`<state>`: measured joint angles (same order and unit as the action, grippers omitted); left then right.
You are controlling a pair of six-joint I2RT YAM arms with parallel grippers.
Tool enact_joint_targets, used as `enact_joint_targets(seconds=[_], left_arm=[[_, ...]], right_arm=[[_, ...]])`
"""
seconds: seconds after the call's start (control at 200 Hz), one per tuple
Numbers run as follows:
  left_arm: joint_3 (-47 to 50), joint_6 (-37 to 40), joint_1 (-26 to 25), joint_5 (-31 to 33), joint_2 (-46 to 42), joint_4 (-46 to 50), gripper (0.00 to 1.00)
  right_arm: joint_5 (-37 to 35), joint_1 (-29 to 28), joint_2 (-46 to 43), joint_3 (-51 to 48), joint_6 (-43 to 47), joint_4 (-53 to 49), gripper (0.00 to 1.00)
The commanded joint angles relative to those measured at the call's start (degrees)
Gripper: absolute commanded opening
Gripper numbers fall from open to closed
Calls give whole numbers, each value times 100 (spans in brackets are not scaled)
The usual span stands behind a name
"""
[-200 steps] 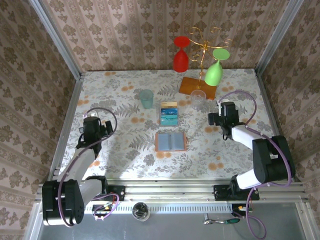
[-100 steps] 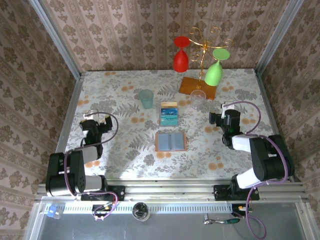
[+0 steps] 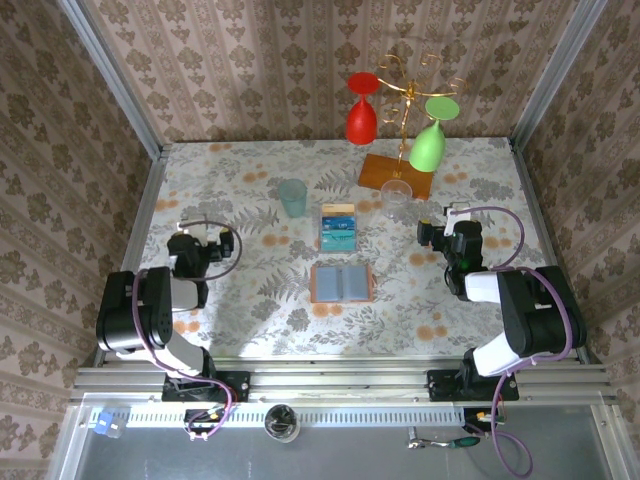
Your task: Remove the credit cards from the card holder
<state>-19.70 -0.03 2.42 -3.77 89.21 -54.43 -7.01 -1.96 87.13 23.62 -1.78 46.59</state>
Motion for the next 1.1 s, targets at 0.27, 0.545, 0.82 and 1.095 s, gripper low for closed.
enact_joint_targets(seconds=[0.27,0.545,0.82,1.095], left_arm=[[-284,391,-366,550,8,199,100],[-178,532,-500,630,-1,-9,100],[-174,533,-499,632,-2,0,100],[-183,539,-504,623,-2,20,100]], right_arm=[[59,35,46,-28,-50,237,100],[60,37,49,-27,-43,237,100],[59,35,49,-26,-44,237,100],[59,35,49,-32,-48,237,100]])
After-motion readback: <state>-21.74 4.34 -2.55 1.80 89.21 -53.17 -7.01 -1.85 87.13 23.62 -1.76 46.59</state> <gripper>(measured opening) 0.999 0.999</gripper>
